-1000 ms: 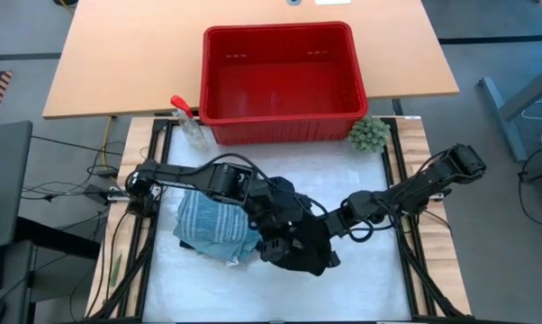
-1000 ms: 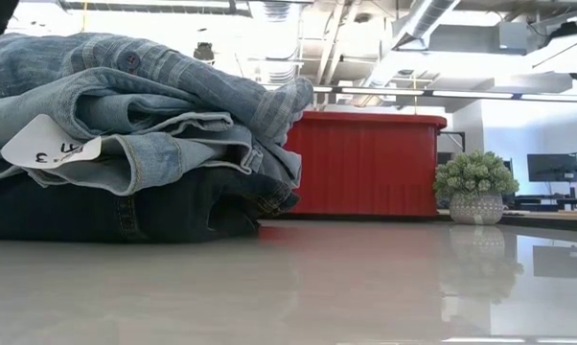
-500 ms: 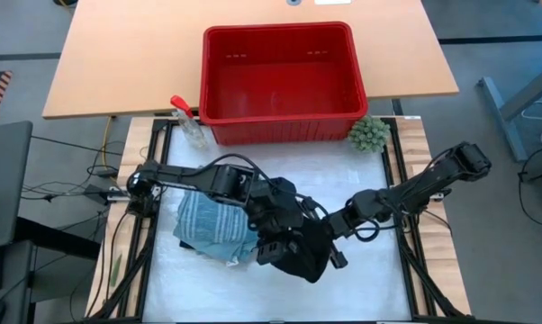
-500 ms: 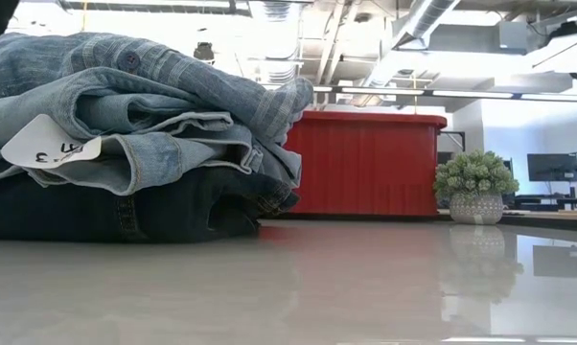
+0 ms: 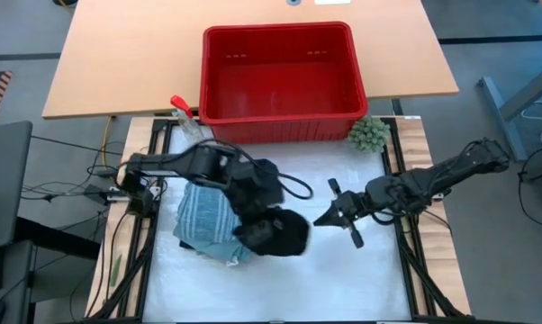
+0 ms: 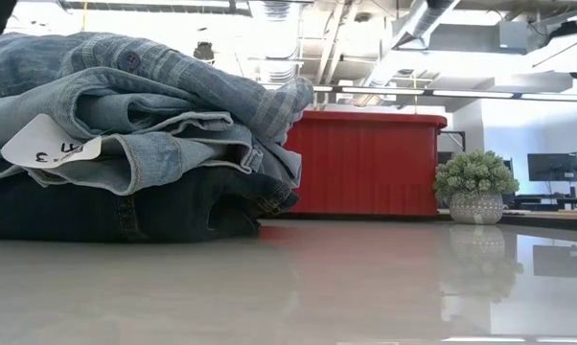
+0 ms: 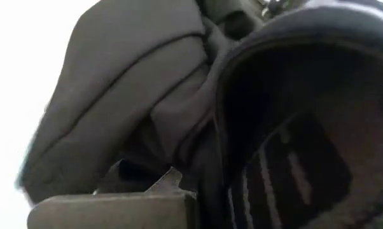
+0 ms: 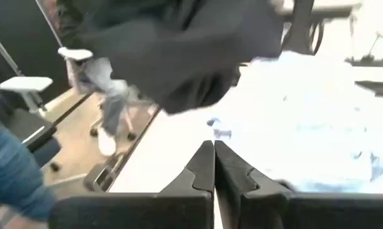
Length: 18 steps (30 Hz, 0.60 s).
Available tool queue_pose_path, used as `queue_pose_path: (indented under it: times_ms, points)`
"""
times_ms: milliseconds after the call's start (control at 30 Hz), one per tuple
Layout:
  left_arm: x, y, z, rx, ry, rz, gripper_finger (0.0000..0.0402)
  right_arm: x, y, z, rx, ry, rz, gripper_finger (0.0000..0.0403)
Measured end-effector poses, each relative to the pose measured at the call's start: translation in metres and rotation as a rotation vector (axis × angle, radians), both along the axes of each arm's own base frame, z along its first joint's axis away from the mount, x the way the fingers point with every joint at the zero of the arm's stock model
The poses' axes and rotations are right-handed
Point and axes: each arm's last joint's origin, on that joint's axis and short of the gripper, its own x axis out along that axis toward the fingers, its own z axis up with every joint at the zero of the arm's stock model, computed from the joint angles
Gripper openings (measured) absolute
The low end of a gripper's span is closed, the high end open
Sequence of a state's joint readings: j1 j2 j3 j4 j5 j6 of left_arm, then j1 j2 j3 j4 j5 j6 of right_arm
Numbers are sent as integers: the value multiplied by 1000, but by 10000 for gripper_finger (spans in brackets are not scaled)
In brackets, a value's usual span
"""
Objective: Fold Laundry from Bin
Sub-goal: Stack the black underwear on top of the light blue polo shirt
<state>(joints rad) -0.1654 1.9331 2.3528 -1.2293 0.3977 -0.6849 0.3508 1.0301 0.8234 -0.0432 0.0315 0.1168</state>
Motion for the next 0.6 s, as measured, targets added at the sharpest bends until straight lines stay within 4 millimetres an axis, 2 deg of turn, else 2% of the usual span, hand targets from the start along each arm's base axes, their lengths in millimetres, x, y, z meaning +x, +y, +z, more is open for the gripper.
queue_pose_path:
  times_ms: [133, 267, 467, 600]
  points:
    - [-37, 19, 11, -3, 164, 69, 20, -8, 2, -1, 9, 46, 14, 22]
    - [-65, 44, 22, 40, 246, 235, 20, -6, 8, -3, 7, 48, 37, 24]
    - [-86, 63, 40, -51, 204, 271, 20, 2, 16, -15, -8, 101, 51, 25]
    - [-87, 69, 40, -98, 212, 259, 20, 7, 22, -23, 1, 142, 57, 24]
